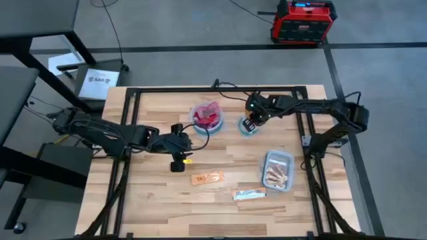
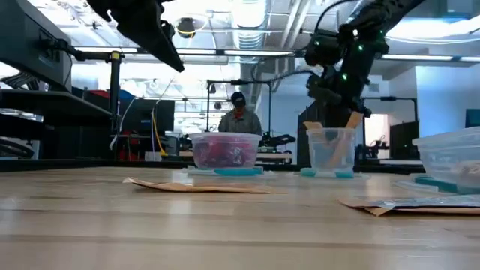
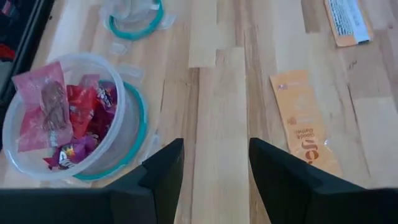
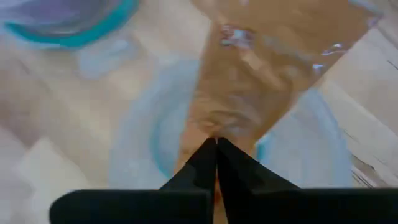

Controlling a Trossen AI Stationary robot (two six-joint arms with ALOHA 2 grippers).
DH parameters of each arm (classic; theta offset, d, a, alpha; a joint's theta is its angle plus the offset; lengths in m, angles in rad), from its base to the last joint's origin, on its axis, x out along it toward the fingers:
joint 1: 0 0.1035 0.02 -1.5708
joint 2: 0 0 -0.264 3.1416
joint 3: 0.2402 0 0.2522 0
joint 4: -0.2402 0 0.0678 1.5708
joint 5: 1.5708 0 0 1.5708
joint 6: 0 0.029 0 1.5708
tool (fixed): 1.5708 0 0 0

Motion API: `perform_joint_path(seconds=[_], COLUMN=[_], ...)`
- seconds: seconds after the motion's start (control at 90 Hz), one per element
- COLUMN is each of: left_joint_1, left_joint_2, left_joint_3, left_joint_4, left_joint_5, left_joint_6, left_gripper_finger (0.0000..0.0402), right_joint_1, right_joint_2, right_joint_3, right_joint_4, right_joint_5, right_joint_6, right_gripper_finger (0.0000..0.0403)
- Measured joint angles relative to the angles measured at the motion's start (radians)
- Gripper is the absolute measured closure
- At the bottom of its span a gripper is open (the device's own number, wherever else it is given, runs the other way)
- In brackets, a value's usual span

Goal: Sort candy
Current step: Put the yellow candy strip into the small circular transparent bin

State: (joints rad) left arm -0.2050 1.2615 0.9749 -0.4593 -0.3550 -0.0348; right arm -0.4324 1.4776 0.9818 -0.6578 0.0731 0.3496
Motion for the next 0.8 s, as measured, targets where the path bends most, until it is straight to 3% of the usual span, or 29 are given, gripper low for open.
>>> perform_joint_path(seconds=[0.189, 0.367, 0.656, 0.8], left_joint_1=[0.000, 0.000, 0.000, 0.000], left_joint_2=[0.001, 0.001, 0.001, 0.001], left_joint_3=[0.000, 0.000, 0.000, 0.000], left_joint_4=[0.002, 0.005, 0.001, 0.002], left_joint_5=[0.000, 0.000, 0.001, 0.003], left_joint_6=[0.004, 0.004, -0.001, 0.004], left_gripper_finger=[0.0235, 0.0235, 0.0235, 0.0235], right_joint_1=[0.014, 0.008, 0.006, 0.013], right_joint_2=[-0.001, 0.027, 0.246, 0.244], right_joint_3=[0.113, 0.080, 0.051, 0.055], right_joint_4=[-0.136, -0.029, 0.009, -0.011], right_joint_5=[0.008, 0.012, 0.017, 0.014], right_joint_6=[-0.018, -0.010, -0.011, -0.026], right_gripper_finger=[0.0403, 0.0403, 0.0403, 0.0403])
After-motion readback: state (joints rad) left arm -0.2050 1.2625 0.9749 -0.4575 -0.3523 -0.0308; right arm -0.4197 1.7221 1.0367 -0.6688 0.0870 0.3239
